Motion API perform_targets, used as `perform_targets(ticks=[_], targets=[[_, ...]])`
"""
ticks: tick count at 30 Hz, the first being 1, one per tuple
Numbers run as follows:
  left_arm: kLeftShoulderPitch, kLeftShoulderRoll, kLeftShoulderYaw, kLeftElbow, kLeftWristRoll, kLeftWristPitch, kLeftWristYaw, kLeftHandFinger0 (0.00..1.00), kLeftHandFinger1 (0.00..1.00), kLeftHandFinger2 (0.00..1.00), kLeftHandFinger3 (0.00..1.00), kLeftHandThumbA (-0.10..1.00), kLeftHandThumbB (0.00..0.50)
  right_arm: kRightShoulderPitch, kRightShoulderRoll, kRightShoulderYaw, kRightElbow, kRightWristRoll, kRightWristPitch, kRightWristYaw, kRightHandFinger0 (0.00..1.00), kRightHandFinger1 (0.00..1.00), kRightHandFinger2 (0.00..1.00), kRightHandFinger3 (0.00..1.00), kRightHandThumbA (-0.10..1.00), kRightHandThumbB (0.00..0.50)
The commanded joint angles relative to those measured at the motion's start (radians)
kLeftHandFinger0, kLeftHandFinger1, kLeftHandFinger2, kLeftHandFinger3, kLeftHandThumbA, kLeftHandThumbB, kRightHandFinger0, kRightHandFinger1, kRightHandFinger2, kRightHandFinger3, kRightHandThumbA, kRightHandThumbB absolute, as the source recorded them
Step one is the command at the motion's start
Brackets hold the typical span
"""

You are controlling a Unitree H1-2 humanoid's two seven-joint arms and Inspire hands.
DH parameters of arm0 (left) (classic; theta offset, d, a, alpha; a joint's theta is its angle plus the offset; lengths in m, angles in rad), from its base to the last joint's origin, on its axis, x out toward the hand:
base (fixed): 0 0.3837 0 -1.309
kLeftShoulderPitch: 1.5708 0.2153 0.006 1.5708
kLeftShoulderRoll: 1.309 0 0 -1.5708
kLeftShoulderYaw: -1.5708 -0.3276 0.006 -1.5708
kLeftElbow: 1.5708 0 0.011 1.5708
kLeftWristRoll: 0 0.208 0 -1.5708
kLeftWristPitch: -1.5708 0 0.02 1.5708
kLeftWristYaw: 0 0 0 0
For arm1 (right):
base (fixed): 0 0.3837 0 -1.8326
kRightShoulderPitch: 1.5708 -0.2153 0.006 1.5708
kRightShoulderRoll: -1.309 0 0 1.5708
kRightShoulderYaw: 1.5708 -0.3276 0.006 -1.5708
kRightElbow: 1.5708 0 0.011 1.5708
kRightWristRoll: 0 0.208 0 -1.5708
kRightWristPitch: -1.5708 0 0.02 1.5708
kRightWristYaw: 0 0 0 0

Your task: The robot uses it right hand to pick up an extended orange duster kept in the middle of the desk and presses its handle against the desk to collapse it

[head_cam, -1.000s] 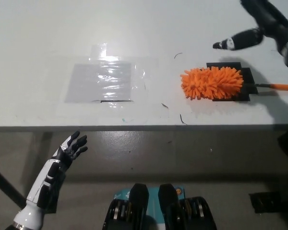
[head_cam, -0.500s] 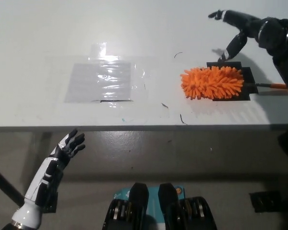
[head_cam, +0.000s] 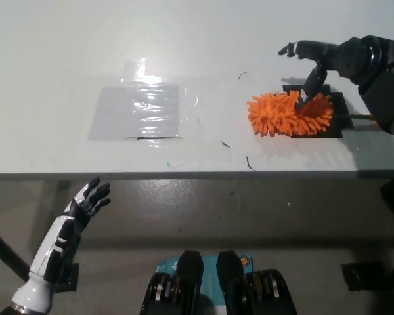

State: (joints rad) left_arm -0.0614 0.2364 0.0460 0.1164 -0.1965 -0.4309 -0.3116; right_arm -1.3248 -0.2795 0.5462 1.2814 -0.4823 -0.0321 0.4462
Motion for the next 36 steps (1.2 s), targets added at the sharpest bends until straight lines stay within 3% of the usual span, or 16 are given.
perform_targets(ticks=[1, 7, 13, 20, 21, 27, 28, 30, 36], targets=[[-0.002, 0.009, 0.001, -0.018, 0.012, -0.039, -0.005, 1.0, 1.0, 1.0, 1.0, 1.0, 0.347, -0.092, 0.005, 0.013, 0.024, -0.025, -0.051, 0.008, 1.0, 1.0, 1.0, 1.0, 1.0, 0.463], [-0.002, 0.011, 0.003, -0.022, 0.014, -0.039, -0.007, 1.0, 1.0, 1.0, 1.0, 1.0, 0.328, -0.102, 0.03, 0.008, 0.067, -0.025, -0.014, 0.002, 1.0, 1.0, 1.0, 1.0, 1.0, 0.486], [-0.001, 0.01, 0.003, -0.024, 0.011, -0.039, -0.01, 1.0, 1.0, 1.0, 1.0, 1.0, 0.322, -0.108, 0.041, 0.021, 0.095, -0.04, -0.02, 0.001, 1.0, 1.0, 1.0, 1.0, 1.0, 0.459], [0.003, 0.006, 0.0, -0.022, 0.009, -0.039, -0.011, 1.0, 1.0, 1.0, 1.0, 1.0, 0.325, -0.086, 0.053, 0.018, 0.125, -0.04, -0.002, -0.015, 1.0, 1.0, 1.0, 1.0, 1.0, 0.381], [0.003, 0.004, 0.001, -0.022, 0.009, -0.039, -0.012, 1.0, 1.0, 1.0, 1.0, 1.0, 0.312, -0.08, 0.054, 0.003, 0.133, -0.024, 0.0, -0.009, 1.0, 1.0, 1.0, 1.0, 1.0, 0.352], [0.003, 0.003, 0.002, -0.023, 0.011, -0.039, -0.007, 1.0, 1.0, 1.0, 1.0, 1.0, 0.32, -0.06, 0.061, -0.001, 0.152, -0.031, 0.029, -0.037, 1.0, 1.0, 1.0, 1.0, 1.0, 0.38], [0.004, 0.005, 0.001, -0.025, 0.01, -0.039, -0.006, 1.0, 1.0, 1.0, 1.0, 1.0, 0.322, -0.055, 0.059, -0.004, 0.153, -0.029, 0.019, -0.035, 1.0, 1.0, 1.0, 1.0, 1.0, 0.351], [0.002, 0.005, 0.001, -0.024, 0.009, -0.039, -0.002, 1.0, 1.0, 1.0, 1.0, 1.0, 0.334, -0.052, 0.058, -0.017, 0.156, -0.014, 0.016, -0.03, 1.0, 1.0, 1.0, 1.0, 1.0, 0.338], [-0.002, 0.0, -0.001, -0.023, 0.011, -0.039, -0.008, 1.0, 1.0, 1.0, 1.0, 1.0, 0.319, -0.033, 0.058, -0.041, 0.168, -0.009, 0.02, -0.013, 1.0, 1.0, 1.0, 1.0, 1.0, 0.328]])
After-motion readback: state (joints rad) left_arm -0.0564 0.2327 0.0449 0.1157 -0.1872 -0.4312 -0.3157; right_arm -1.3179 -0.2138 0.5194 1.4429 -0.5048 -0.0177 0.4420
